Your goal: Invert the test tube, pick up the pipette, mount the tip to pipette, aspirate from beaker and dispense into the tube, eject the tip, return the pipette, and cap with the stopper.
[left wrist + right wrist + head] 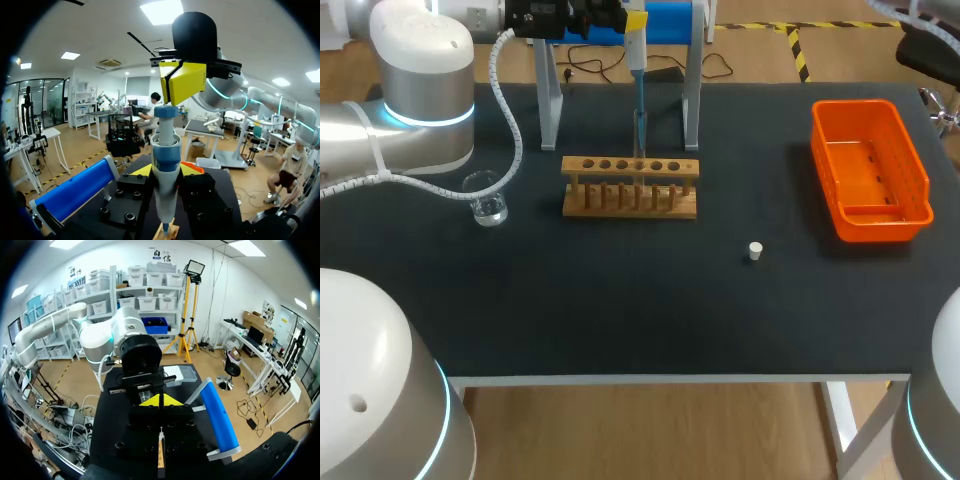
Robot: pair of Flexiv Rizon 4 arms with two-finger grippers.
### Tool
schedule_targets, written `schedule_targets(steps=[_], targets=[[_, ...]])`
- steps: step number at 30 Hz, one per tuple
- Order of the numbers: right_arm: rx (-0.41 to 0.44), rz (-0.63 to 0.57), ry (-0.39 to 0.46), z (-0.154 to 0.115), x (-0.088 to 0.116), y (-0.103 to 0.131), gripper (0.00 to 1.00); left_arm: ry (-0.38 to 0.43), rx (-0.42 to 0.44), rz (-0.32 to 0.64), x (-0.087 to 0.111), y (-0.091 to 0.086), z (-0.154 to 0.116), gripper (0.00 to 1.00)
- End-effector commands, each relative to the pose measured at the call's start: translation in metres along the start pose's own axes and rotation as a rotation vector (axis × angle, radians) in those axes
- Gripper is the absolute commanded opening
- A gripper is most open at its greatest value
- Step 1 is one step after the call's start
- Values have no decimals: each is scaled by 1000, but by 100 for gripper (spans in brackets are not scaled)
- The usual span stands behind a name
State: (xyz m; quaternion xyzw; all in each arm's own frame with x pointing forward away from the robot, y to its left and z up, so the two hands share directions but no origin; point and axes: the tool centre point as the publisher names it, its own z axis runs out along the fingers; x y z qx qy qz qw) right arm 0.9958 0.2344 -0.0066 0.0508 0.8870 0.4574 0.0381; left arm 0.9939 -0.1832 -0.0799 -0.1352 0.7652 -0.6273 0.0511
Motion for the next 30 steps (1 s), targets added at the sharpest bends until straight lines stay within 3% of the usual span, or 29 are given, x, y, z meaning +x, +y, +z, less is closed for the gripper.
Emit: schedule_targets(steps=[1, 30], targets=[[13, 2, 3, 0, -1, 1, 0, -2, 0, 0, 0, 0, 1, 0], [26, 11, 17, 5, 2, -7, 0, -2, 0, 0, 0, 0, 1, 0]])
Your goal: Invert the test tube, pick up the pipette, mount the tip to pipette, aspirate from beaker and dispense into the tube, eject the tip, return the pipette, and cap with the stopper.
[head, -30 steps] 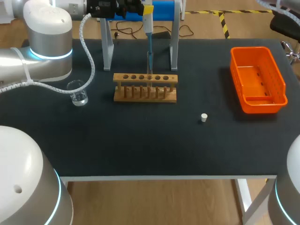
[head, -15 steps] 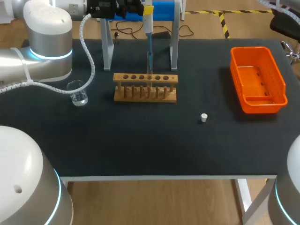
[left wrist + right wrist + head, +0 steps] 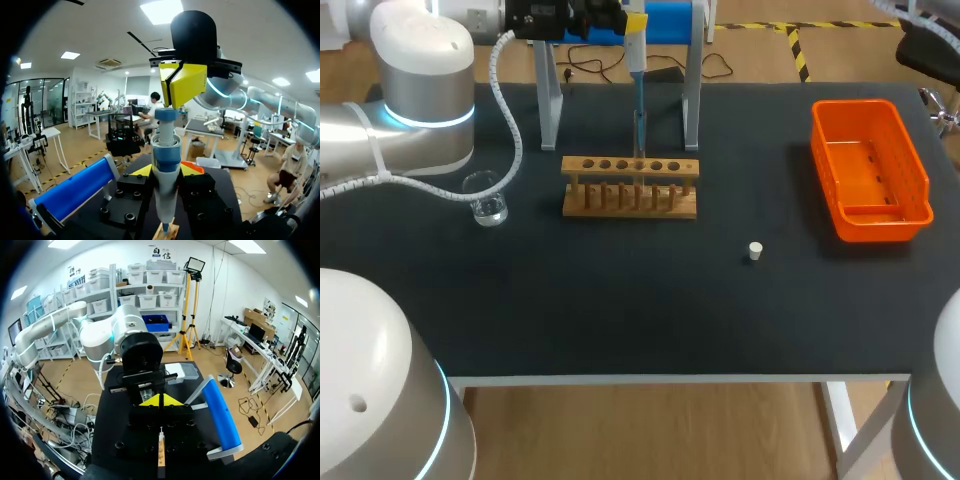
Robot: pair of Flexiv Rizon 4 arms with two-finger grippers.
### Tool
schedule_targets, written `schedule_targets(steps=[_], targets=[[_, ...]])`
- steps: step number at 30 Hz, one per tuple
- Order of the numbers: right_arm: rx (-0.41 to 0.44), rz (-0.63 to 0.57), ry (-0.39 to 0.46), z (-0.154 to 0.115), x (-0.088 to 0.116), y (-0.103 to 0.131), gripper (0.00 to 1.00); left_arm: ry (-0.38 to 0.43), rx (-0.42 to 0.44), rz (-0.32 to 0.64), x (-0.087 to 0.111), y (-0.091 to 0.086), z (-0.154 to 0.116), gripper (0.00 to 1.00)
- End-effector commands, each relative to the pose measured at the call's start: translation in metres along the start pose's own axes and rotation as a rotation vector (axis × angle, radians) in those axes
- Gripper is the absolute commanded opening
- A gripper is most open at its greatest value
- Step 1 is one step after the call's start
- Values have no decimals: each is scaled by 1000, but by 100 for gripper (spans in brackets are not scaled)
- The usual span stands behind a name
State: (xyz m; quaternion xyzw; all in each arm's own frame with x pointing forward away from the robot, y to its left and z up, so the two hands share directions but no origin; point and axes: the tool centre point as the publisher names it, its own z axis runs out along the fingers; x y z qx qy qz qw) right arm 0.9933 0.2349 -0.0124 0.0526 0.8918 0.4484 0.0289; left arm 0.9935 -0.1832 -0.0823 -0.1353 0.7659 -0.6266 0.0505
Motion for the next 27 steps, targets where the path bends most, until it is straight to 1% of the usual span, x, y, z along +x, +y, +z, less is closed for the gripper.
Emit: schedule_targets(steps=[1, 27], targets=[[5, 1, 4, 2, -1, -3, 0, -3, 2, 0, 0, -3, 0, 0], [11, 26, 33, 13, 6, -18, 0, -3, 2, 0, 0, -3, 0, 0]])
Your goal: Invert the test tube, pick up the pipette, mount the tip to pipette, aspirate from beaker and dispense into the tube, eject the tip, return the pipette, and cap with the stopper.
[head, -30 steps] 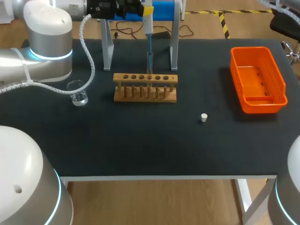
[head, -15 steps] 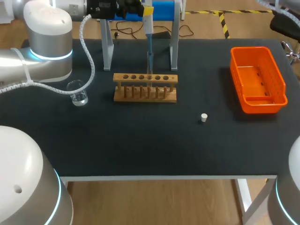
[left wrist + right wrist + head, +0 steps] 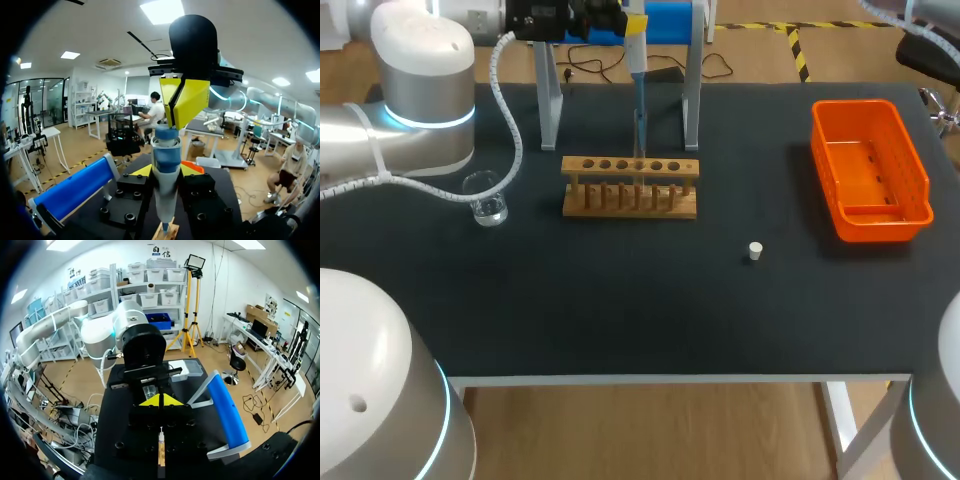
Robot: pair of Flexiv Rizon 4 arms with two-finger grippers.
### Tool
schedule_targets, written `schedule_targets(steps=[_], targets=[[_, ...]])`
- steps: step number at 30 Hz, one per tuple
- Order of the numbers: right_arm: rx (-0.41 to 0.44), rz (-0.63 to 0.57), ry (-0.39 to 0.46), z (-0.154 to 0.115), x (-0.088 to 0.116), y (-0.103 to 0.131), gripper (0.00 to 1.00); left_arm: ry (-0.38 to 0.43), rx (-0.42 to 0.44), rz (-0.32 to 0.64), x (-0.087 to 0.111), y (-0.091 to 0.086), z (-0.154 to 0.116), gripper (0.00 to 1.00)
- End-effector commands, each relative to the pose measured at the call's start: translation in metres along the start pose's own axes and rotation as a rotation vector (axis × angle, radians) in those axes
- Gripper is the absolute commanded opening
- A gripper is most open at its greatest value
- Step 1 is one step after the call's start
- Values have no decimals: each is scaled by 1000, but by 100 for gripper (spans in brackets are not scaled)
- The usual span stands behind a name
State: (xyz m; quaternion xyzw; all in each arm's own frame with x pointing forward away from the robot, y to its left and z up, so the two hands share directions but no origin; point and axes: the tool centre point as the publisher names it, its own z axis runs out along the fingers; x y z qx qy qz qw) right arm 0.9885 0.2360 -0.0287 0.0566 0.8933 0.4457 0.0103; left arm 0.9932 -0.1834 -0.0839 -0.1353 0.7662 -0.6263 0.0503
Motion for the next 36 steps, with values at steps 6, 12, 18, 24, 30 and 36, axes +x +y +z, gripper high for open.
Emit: schedule_targets(steps=[6, 12, 18, 24, 30, 36], targets=[[4, 9, 9, 5, 2, -9, 0, -3, 3, 1, 0, -4, 0, 0], [-14, -9, -6, -5, 1, 2, 0, -3, 3, 1, 0, -4, 0, 0], [-42, -56, -41, -25, 3, 19, 31, -3, 3, 1, 0, -4, 0, 0], [-81, -117, -63, -51, 9, 17, 100, -3, 3, 1, 0, -4, 0, 0], [-87, -200, -98, -75, 18, -15, 100, -3, 3, 1, 0, -4, 0, 0], [-52, -232, -98, -70, 22, -66, 100, -3, 3, 1, 0, -4, 0, 0]])
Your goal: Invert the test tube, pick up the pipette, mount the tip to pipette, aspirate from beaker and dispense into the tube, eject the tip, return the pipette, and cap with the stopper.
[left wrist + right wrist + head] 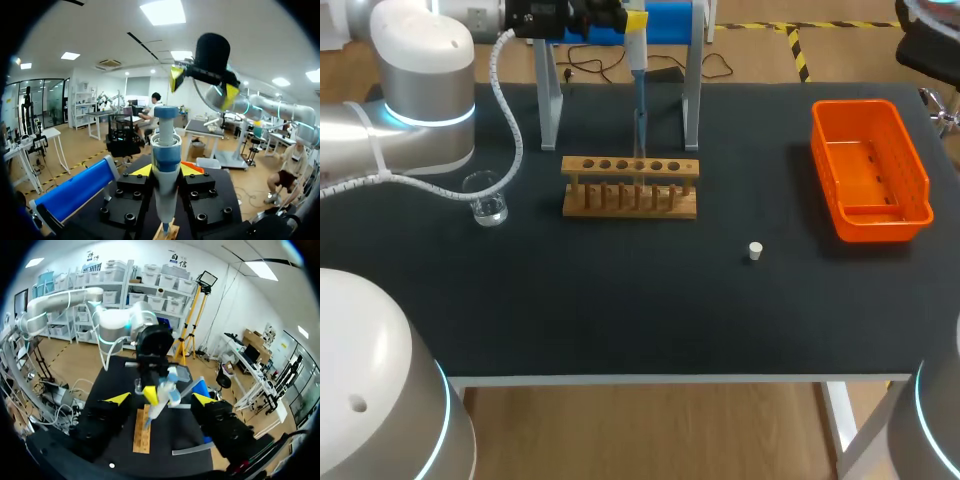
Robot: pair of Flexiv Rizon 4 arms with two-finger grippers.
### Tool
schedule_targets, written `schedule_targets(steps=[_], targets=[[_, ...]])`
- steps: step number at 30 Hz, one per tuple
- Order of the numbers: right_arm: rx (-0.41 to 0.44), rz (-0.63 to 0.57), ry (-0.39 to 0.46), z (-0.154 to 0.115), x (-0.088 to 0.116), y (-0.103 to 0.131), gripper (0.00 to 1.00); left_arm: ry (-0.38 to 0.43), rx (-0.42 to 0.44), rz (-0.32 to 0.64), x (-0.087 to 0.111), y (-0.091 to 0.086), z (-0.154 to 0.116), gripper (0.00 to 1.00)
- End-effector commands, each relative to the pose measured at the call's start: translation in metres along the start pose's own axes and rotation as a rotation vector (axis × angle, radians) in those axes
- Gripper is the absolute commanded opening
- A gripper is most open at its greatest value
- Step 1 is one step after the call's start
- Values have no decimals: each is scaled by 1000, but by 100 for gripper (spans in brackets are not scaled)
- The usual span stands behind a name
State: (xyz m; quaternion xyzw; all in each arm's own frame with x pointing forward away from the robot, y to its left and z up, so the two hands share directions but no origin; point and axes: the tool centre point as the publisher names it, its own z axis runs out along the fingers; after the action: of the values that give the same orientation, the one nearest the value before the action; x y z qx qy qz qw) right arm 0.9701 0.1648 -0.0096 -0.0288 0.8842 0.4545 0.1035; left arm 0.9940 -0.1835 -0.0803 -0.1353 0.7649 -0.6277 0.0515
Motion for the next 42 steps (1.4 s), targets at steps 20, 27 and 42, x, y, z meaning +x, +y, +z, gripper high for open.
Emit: schedule_targets(steps=[20, 27, 42], targets=[[-59, -7, 75, 75, 62, -158, 100, -1, -1, 0, 0, -1, 0, 0], [-53, -15, 117, 100, 66, -162, 100, -1, -1, 0, 0, -1, 0, 0], [-22, -11, 236, 147, 57, -162, 100, -1, -1, 0, 0, -1, 0, 0]])
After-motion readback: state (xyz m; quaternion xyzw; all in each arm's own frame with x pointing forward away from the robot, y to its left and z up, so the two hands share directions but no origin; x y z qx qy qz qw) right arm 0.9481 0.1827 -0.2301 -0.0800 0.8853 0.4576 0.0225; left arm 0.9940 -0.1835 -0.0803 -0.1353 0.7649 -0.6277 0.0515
